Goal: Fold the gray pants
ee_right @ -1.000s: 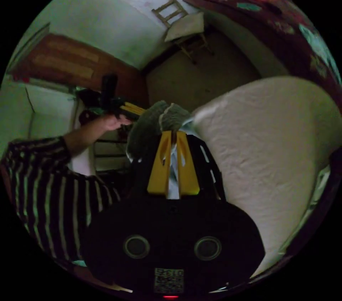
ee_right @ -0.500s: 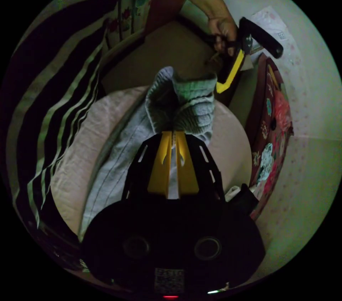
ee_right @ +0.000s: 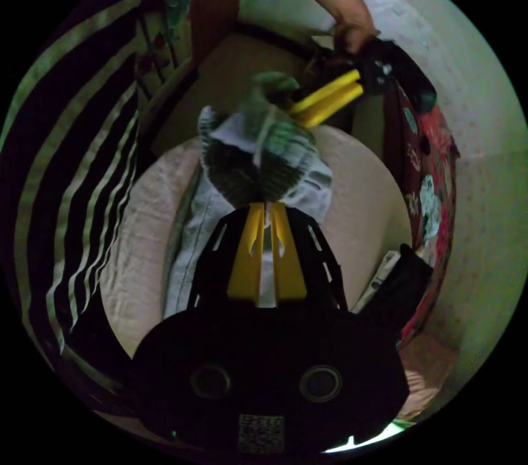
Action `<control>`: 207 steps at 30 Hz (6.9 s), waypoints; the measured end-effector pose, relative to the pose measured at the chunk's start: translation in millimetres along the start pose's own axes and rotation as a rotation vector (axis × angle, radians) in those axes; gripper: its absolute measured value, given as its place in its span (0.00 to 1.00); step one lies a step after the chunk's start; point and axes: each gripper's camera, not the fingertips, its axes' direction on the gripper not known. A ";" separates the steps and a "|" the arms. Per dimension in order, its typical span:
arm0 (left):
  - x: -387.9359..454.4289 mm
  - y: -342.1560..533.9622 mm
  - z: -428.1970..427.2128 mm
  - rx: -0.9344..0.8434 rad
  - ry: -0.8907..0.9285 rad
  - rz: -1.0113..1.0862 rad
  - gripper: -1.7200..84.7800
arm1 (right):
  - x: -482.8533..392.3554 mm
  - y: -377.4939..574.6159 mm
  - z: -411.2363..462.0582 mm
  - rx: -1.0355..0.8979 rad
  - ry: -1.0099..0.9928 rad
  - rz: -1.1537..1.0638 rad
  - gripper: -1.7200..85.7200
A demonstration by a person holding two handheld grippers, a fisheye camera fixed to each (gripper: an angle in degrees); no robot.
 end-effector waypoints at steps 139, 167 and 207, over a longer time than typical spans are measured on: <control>138.7 -456.9 364.2 0.250 -0.731 -0.500 0.03 | -327.4 525.7 316.8 -0.119 0.184 1.399 0.03; 153.2 -918.1 483.5 -0.085 -0.506 0.003 0.02 | -602.3 930.9 406.8 -0.100 0.084 2.163 0.04; 32.3 -1163.5 398.8 0.027 -0.495 0.082 0.11 | -665.9 1016.8 418.4 0.536 -0.048 2.444 0.06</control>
